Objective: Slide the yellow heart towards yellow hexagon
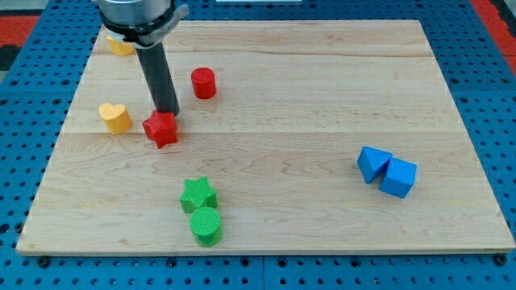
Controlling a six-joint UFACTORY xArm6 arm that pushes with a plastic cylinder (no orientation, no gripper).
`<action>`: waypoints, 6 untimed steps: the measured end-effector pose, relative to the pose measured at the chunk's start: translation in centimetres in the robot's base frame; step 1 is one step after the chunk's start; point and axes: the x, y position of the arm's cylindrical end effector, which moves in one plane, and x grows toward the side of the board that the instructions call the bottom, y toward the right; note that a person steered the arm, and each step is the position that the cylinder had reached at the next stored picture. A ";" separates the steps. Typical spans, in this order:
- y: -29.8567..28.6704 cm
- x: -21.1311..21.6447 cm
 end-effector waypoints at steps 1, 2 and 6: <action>-0.8 2.2; -4.9 4.5; -10.0 4.6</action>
